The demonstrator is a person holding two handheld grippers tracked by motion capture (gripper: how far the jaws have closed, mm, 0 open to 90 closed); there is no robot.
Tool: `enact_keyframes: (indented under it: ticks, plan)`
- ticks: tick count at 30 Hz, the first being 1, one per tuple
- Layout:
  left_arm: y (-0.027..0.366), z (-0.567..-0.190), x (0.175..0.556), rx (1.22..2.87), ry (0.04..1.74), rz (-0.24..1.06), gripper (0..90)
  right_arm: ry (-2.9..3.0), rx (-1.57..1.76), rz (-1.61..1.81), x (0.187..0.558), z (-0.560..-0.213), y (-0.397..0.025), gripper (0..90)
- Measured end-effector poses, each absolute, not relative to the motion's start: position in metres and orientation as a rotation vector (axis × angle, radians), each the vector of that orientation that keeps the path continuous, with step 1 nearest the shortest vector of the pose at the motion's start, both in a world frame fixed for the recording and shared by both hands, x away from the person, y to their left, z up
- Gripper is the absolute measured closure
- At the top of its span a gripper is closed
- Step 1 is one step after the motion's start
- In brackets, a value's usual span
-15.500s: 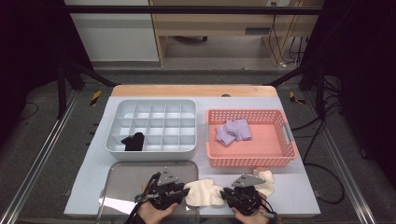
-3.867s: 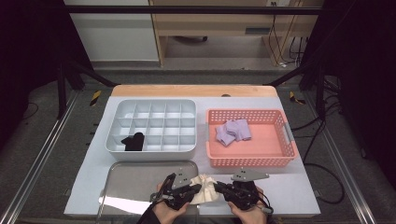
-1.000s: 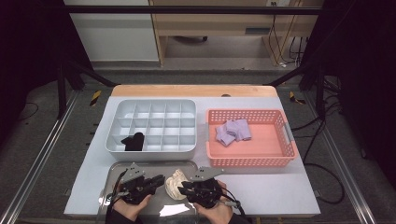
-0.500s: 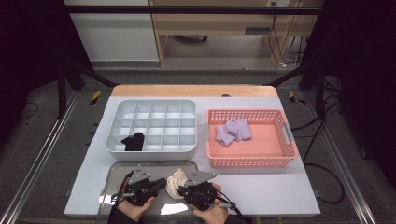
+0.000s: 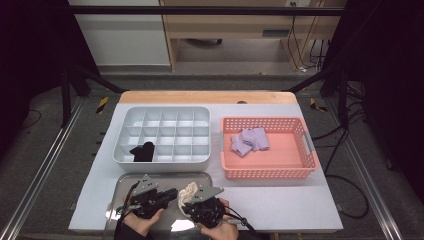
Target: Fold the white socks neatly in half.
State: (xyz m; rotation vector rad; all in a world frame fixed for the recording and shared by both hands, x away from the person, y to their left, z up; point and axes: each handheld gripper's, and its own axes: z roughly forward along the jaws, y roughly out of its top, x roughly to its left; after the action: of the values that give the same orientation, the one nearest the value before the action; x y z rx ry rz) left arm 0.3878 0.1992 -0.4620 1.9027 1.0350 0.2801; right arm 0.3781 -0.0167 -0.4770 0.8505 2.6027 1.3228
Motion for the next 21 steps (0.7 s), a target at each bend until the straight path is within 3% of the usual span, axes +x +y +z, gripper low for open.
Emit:
enact_keyframes:
  ticks: [8,15,21]
  plan:
    - [0.186,-0.453,0.382,1.889,0.967,0.271,69.1,2.594,0.864,1.338,0.377,-0.478,-0.015,82.7]
    - [0.183,-0.467,0.389,1.980,1.027,0.325,68.5,2.598,0.861,1.358,0.375,-0.472,-0.018,73.0]
    - [0.183,-0.471,0.390,2.006,1.021,0.329,69.2,2.523,0.931,1.397,0.380,-0.462,-0.035,77.7]
